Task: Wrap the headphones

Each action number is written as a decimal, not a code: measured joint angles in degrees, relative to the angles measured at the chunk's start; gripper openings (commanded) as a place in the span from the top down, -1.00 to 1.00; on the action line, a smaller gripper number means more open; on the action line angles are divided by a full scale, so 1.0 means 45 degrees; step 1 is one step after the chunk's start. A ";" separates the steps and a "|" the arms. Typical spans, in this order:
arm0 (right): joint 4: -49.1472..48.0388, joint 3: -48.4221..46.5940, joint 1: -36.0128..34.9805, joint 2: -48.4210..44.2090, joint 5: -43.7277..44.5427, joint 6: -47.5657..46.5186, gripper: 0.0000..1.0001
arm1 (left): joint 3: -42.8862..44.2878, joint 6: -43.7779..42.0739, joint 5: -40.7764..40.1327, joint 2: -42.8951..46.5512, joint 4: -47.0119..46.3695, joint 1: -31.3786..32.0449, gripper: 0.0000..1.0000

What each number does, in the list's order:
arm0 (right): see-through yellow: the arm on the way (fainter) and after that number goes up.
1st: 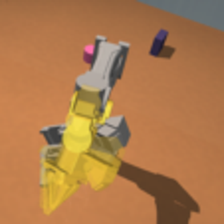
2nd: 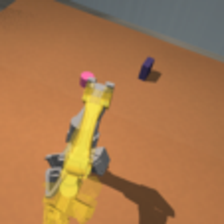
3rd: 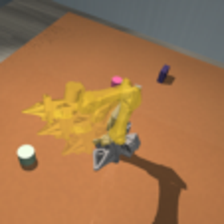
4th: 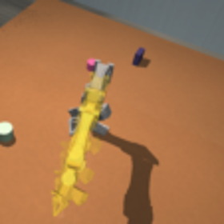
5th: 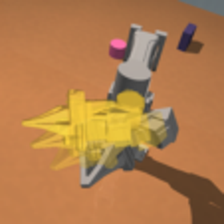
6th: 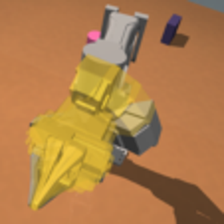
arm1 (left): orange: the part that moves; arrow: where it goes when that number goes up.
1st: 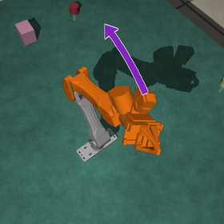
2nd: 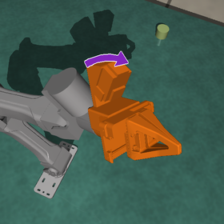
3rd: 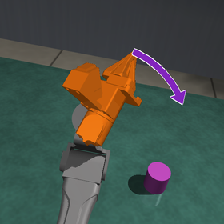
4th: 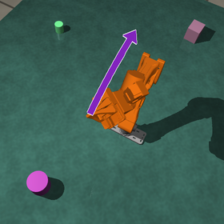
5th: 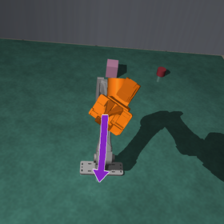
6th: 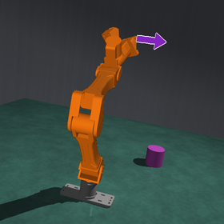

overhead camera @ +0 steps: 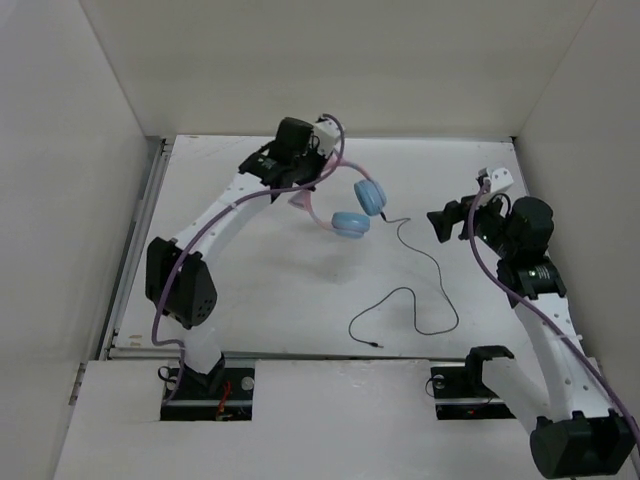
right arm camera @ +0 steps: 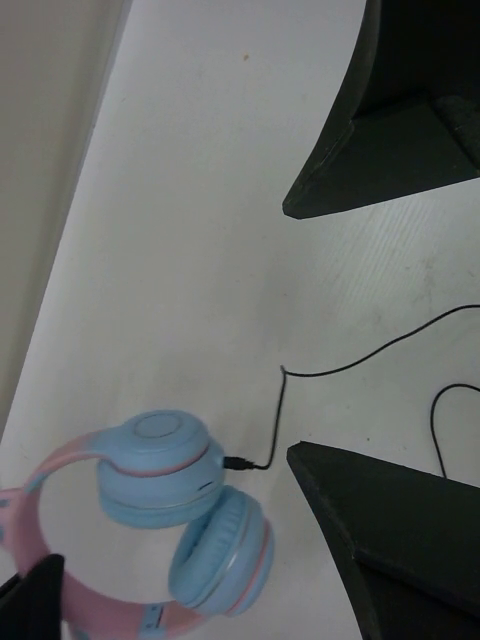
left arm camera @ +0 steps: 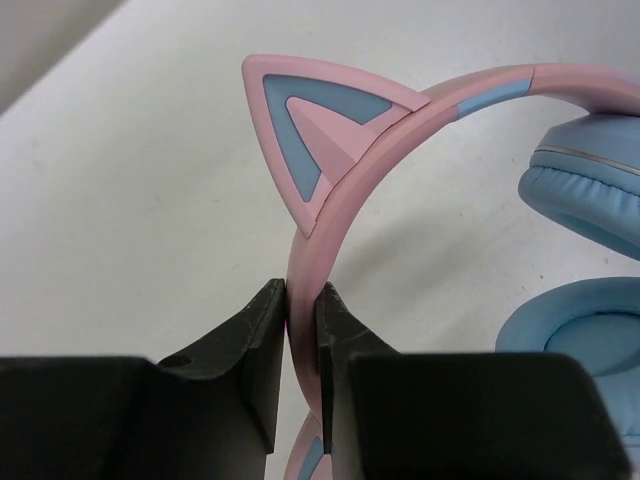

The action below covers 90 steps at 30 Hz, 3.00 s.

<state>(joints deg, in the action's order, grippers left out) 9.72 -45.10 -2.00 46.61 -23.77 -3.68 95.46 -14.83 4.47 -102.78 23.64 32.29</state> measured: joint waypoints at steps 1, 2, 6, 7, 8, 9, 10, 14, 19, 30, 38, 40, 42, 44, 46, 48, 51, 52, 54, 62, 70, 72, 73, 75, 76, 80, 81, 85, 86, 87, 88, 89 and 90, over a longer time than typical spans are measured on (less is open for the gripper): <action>-0.0107 -0.0199 -0.0165 0.0248 0.0049 -0.0034 -1.00 | 0.0102 0.0151 0.0000 0.0325 0.0039 -0.0267 1.00; -0.0243 -0.0364 -0.0330 0.0471 0.0117 -0.0039 -1.00 | 0.0165 0.0306 0.0000 0.0583 0.0097 -0.0505 1.00; -0.0690 -0.1035 -0.1132 0.1345 0.0457 -0.0107 -1.00 | 0.0248 0.1137 0.0170 0.1379 0.0481 -0.1413 1.00; -0.0845 -0.1341 -0.1729 0.1826 0.0607 -0.0170 -1.00 | 0.0277 0.1496 0.0330 0.1443 0.0680 -0.1608 1.00; -0.0976 -0.1525 -0.2093 0.2103 0.0709 -0.0238 -1.00 | 0.0306 0.1622 0.0389 0.1457 0.0724 -0.1792 1.00; -0.1035 -0.1783 -0.2657 0.2477 0.0986 -0.0437 -1.00 | 0.0364 0.1851 0.0525 0.1457 0.0840 -0.1982 1.00; -0.1146 -0.2045 -0.3123 0.2861 0.1161 -0.0646 -1.00 | 0.0398 0.2064 0.0661 0.1452 0.0981 -0.2147 1.00; -0.1608 -0.3478 -0.4979 0.4745 0.1778 -0.1719 -1.00 | 0.0767 0.2448 0.0957 0.1452 0.1462 -0.2569 1.00; -0.2302 -0.5459 -0.5785 0.6819 0.2215 -0.2574 -1.00 | 0.1326 0.2739 0.1554 0.1574 0.1554 -0.3143 1.00; -0.3934 -0.7956 -0.5634 0.8723 0.2103 -0.3385 -1.00 | 0.1588 0.2992 0.2317 0.2744 0.1758 -0.5022 1.00; -0.4056 -0.8568 -0.5625 0.9340 0.1229 -0.3381 -1.00 | 0.1826 0.3045 0.2793 0.2885 0.1841 -0.5523 1.00; -0.4070 -0.8660 -0.5625 0.9452 0.1161 -0.3371 -1.00 | 0.1826 0.3055 0.2827 0.2885 0.1914 -0.5673 1.00; -0.4075 -0.8704 -0.5625 0.9481 0.1117 -0.3337 -1.00 | 0.1826 0.3065 0.2841 0.2885 0.1967 -0.5809 1.00; -0.4085 -0.8738 -0.5625 0.9481 0.1083 -0.3313 -1.00 | 0.1826 0.3075 0.2871 0.2885 0.1967 -0.5935 1.00; -0.4129 -0.8796 -0.5620 0.9481 0.1069 -0.3245 -1.00 | 0.1826 0.3099 0.2895 0.2885 0.1967 -0.6057 1.00; -0.4231 -0.8806 -0.5620 0.9447 0.1039 -0.3186 -1.00 | 0.1826 0.3240 0.2973 0.2880 0.1967 -0.6164 1.00; -0.4260 -0.8786 -0.5629 0.9282 0.0967 -0.3099 -1.00 | 0.1817 0.3735 0.3206 0.2885 0.1962 -0.6387 1.00; -0.4255 -0.8743 -0.5654 0.9151 0.0933 -0.3099 -1.00 | 0.1807 0.3934 0.3298 0.2885 0.1948 -0.6470 1.00; -0.4299 -0.8568 -0.5765 0.8854 0.0869 -0.3104 -1.00 | 0.1690 0.4420 0.3473 0.2914 0.1836 -0.6640 1.00; -0.4478 -0.7441 -0.6985 0.7941 0.0597 -0.3084 -1.00 | 0.0923 0.5615 0.3988 0.3245 0.1564 -0.6795 1.00; -0.4877 -0.7130 -0.7155 0.8354 0.0729 -0.2739 -1.00 | 0.0855 0.6411 0.4872 0.3784 0.1224 -0.6761 1.00; -0.4930 -0.7062 -0.7091 0.8427 0.0787 -0.2545 -1.00 | 0.0855 0.6611 0.5090 0.4027 0.1151 -0.6790 1.00; -0.4940 -0.7033 -0.7038 0.8456 0.0816 -0.2458 -1.00 | 0.0860 0.6727 0.5212 0.4158 0.1107 -0.6800 1.00; -0.5032 -0.6917 -0.6970 0.8466 0.0855 -0.2346 -1.00 | 0.0869 0.6960 0.5493 0.4376 0.1005 -0.6868 1.00; -0.5110 -0.6819 -0.6955 0.8466 0.0860 -0.2327 -1.00 | 0.0884 0.7087 0.5634 0.4459 0.0962 -0.6897 1.00; -0.5586 -0.6159 -0.6878 0.8476 0.0981 -0.2351 -1.00 | 0.1025 0.7572 0.6217 0.4561 0.0753 -0.7019 1.00; -0.5659 -0.5965 -0.6878 0.8476 0.1010 -0.2385 -1.00 | 0.1044 0.7694 0.6353 0.4561 0.0665 -0.7038 1.00; -0.6033 -0.5455 -0.6810 0.8495 0.1112 -0.2550 -1.00 | 0.1054 0.8155 0.6907 0.4561 0.0491 -0.7106 1.00; -0.6193 -0.5377 -0.6776 0.8495 0.1146 -0.2579 -1.00 | 0.1054 0.8281 0.7082 0.4561 0.0461 -0.7121 1.00; -0.6368 -0.5309 -0.6727 0.8495 0.1151 -0.2589 -1.00 | 0.1054 0.8398 0.7237 0.4561 0.0418 -0.7125 1.00; -0.6606 -0.5217 -0.6688 0.8500 0.1180 -0.2613 -1.00 | 0.1059 0.8529 0.7402 0.4561 0.0364 -0.7130 1.00; -0.6839 -0.5144 -0.6635 0.8505 0.1185 -0.2633 -1.00 | 0.1054 0.8655 0.7553 0.4561 0.0311 -0.7155 1.00; -0.7091 -0.5066 -0.6611 0.8519 0.1195 -0.2637 -1.00 | 0.1059 0.8806 0.7742 0.4566 0.0248 -0.7184 1.00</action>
<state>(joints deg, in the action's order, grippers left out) -22.20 -67.90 -31.75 84.95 -18.39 -15.55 100.22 24.80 39.31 -82.24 24.75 -0.03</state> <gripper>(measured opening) 0.999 0.130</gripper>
